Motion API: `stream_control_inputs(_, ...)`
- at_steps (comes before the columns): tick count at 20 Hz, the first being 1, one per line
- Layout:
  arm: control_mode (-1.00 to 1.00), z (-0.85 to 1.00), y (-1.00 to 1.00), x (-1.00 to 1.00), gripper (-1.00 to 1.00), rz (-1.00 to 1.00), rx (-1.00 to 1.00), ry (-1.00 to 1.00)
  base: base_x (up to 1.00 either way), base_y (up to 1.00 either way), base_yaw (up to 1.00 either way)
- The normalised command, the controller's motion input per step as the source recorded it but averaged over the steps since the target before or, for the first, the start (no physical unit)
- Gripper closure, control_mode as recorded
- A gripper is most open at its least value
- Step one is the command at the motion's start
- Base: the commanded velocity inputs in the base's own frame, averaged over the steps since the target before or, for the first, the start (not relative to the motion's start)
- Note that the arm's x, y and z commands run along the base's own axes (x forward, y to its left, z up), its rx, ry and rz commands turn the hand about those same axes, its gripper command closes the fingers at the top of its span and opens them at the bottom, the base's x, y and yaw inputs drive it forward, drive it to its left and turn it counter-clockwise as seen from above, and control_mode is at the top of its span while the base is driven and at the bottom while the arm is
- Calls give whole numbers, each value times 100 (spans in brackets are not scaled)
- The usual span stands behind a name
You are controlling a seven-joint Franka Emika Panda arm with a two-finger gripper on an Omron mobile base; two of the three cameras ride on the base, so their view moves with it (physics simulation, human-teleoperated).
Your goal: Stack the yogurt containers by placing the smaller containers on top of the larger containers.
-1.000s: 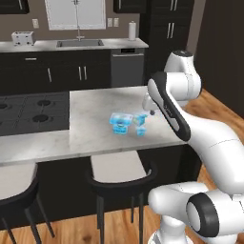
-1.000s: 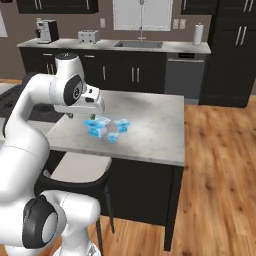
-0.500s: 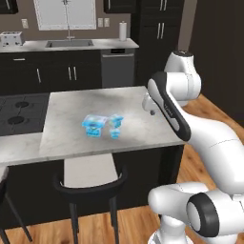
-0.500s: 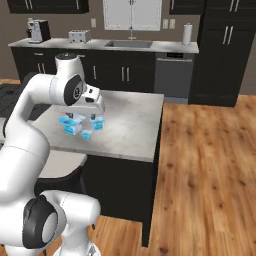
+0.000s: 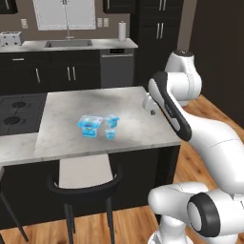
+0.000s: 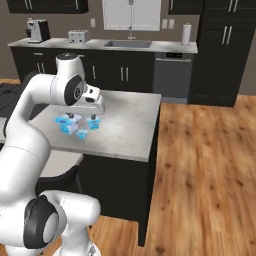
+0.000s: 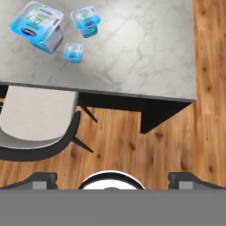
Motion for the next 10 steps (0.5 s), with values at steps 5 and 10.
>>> stream_control_inputs(5,100,0,0,0,-100,0,0,0,32,-7,6)
stream_control_inputs(10,100,0,0,0,-100,0,0,0,50,-4,8)
